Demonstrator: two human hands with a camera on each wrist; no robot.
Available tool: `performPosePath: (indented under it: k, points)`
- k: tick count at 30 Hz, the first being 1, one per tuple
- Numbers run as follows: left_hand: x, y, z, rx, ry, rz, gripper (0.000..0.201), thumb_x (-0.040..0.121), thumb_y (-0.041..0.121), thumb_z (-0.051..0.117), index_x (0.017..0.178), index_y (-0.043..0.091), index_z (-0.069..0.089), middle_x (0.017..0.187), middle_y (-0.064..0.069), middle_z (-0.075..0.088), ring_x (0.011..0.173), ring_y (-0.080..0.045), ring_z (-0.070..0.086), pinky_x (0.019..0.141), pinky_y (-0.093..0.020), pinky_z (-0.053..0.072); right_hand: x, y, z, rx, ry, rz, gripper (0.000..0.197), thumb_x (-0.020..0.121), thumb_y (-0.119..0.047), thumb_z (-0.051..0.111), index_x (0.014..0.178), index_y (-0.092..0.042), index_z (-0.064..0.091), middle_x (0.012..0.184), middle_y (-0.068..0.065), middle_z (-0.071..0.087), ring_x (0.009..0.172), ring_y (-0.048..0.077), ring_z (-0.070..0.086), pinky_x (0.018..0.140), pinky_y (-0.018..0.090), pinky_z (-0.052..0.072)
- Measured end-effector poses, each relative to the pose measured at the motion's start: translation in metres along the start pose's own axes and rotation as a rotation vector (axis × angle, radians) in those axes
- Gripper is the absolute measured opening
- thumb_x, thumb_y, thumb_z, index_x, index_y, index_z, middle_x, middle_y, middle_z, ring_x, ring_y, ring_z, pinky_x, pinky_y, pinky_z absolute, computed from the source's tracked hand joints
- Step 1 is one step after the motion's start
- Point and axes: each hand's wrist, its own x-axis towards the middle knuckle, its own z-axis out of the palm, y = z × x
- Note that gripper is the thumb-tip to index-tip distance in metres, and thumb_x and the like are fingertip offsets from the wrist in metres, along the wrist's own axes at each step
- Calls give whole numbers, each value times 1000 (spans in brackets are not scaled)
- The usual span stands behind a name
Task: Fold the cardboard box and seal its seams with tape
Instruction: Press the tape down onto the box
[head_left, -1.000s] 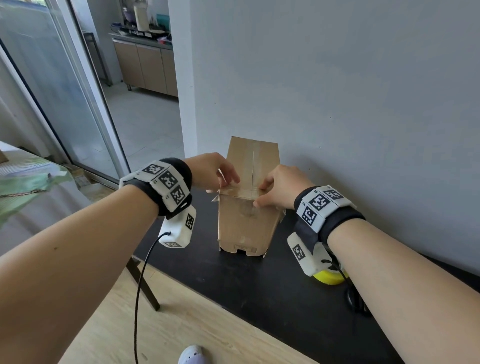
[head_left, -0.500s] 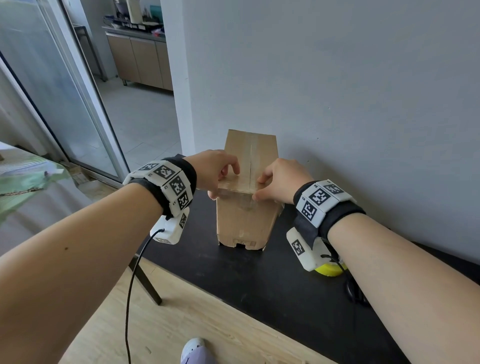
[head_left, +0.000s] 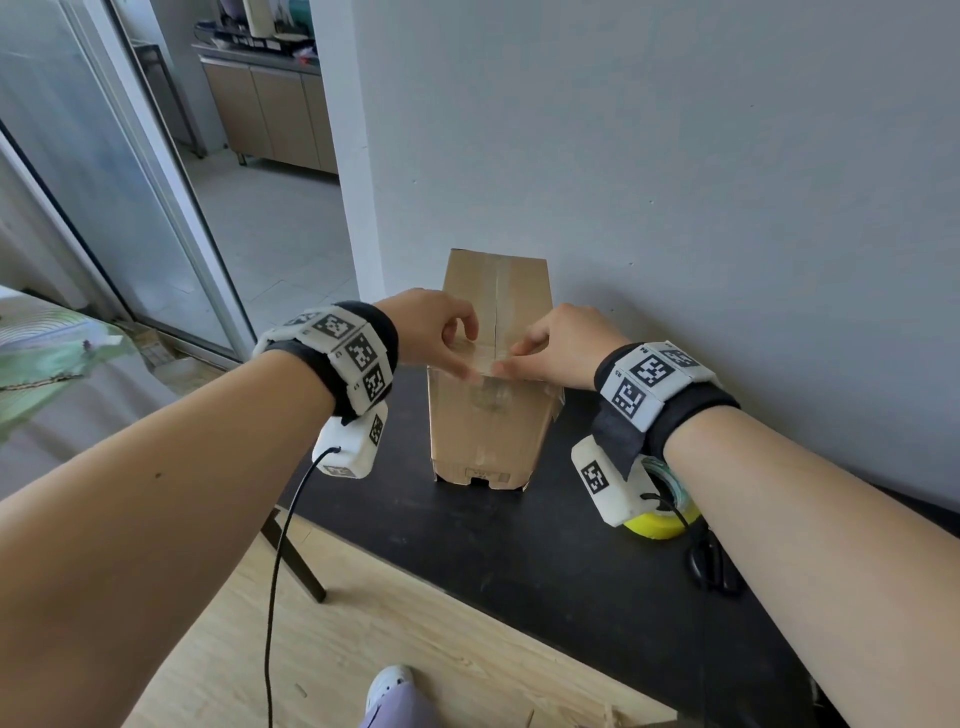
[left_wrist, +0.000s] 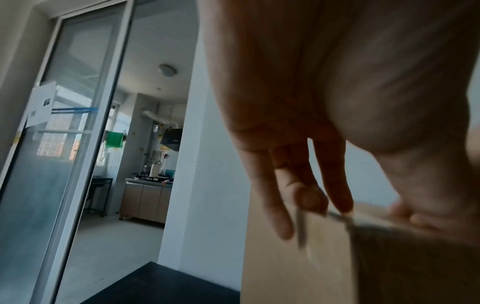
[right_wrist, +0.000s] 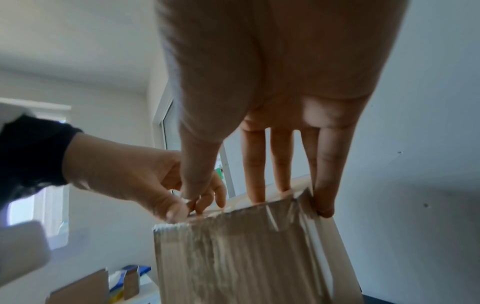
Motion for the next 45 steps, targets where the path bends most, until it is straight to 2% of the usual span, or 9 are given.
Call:
performPosePath:
  k: [2,5,8,11,16,23,30,36,45]
  points:
    - [0,4,-8,14,-39,-27,42,77,53,66,109,26,61,91,6,57,83,-11,54,78,-26,42,1,6,-1,28,-34,0,49,78,-62,60,81,-14,71,80,0,69,77,18,62,75,33,49]
    - [0,11,-13,101,-33,-46,37,87,51,55,113,26,62,101,7,58,88,-10,51,81,-25,38,1,21,0,153,52,-1,40,93,-38,51,70,-7,62,72,12,60,69,28,56,74,35,47]
    - [-2,16,-15,161,-34,-54,48,84,58,54,122,29,57,115,5,60,92,-11,49,88,-28,40,-4,38,-2,192,146,59,31,94,-8,45,113,-16,69,109,6,69,100,24,65,93,36,50]
    - [-2,25,-13,291,-124,-13,88,68,64,68,143,33,33,126,6,56,108,-15,51,98,-32,38,-13,46,-3,42,22,42,59,85,3,55,135,-28,51,107,2,71,107,18,61,94,27,46]
    - [7,31,-3,442,-160,-23,106,60,63,75,147,40,19,140,5,47,128,-20,44,104,-38,38,-17,43,6,23,-20,-41,79,74,-6,75,140,-33,42,102,1,71,100,15,60,83,21,39]
    - [12,38,4,427,-108,-59,98,63,79,58,146,40,23,137,5,48,128,-19,44,101,-37,38,-14,36,5,-53,-7,-68,78,72,-18,80,141,-28,44,120,3,61,116,21,52,94,27,38]
    - [13,41,2,406,-102,-70,92,67,73,61,146,40,26,137,7,48,128,-18,42,100,-35,36,-10,30,2,-116,-5,-68,74,70,-22,82,135,-23,47,120,4,60,113,23,54,87,29,40]
    - [15,41,3,389,-97,-78,91,66,73,62,144,42,28,135,8,50,127,-18,43,99,-35,36,-3,21,3,-150,-21,-18,67,64,-27,85,118,-22,47,76,-4,55,86,23,59,69,29,42]
    - [18,35,3,335,-117,-83,89,64,73,64,142,43,33,127,10,55,118,-16,48,91,-31,38,2,15,3,-94,-63,-15,57,66,-29,84,106,-22,45,79,-3,58,56,20,69,54,29,53]
